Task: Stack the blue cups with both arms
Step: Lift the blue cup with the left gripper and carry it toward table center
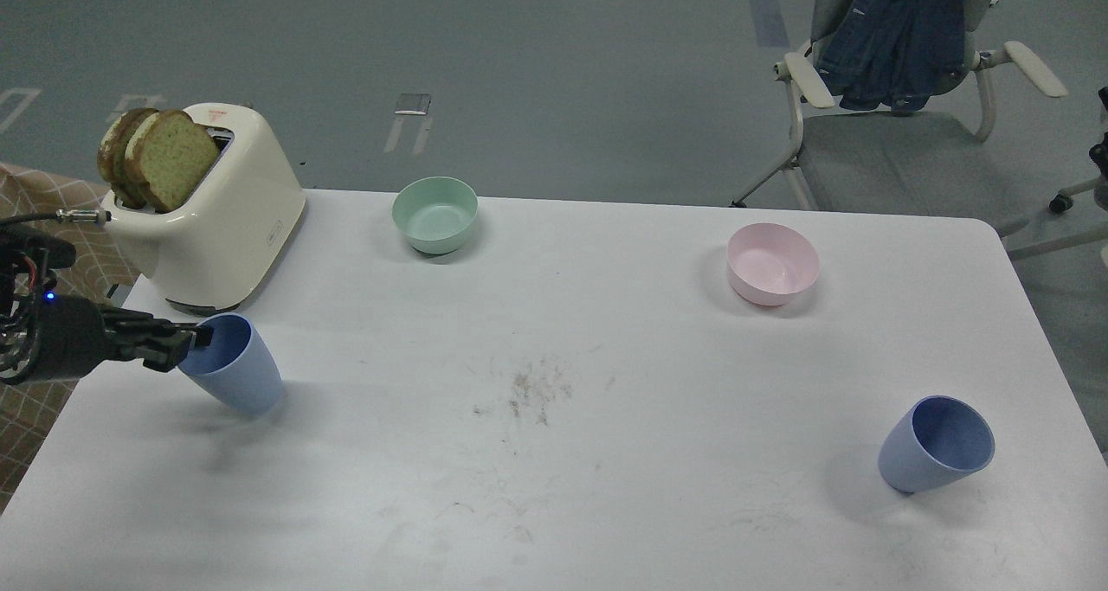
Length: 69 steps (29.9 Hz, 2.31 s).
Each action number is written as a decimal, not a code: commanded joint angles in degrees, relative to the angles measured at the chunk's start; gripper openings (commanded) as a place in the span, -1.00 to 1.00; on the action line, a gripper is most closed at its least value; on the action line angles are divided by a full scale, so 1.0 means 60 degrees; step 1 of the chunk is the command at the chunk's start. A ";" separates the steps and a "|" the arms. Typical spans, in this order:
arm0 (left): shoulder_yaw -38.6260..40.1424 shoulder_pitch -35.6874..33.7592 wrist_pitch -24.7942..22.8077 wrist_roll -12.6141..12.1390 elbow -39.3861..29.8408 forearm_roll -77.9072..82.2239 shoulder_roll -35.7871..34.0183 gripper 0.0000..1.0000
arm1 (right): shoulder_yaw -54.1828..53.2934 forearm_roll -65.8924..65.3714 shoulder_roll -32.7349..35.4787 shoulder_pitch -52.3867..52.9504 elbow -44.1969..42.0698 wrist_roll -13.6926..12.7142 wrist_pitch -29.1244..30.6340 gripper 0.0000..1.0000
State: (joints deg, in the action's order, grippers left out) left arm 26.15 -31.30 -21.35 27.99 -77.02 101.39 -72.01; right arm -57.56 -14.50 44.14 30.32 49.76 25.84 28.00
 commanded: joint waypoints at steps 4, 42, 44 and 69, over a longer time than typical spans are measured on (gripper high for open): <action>0.0035 -0.1916 -0.0148 0.0001 -0.2659 0.0005 -0.0406 -1.00 | -0.0089 0.0000 0.0026 0.0234 0.0042 0.0000 0.0000 1.00; -0.3919 -0.6561 -0.1109 -0.0769 0.1820 0.2671 1.0185 -1.00 | 0.1346 -0.0088 0.0143 0.4570 0.0130 -0.0058 0.0000 1.00; -0.3993 -0.6547 -0.1109 -0.0769 0.1850 0.2657 1.0185 -1.00 | 0.1390 -0.0088 0.0158 0.4585 0.0246 -0.0058 0.0000 1.00; -0.4403 -0.6386 -0.1109 -0.0769 0.1923 0.2642 1.0361 -1.00 | 0.1405 -0.0088 0.0832 0.4102 0.0833 -0.0044 0.0000 1.00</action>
State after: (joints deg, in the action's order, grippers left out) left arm -0.16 -69.80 -27.99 23.42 -65.56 117.33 -9.82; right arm -49.13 -15.03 48.56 55.35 53.95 25.56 28.01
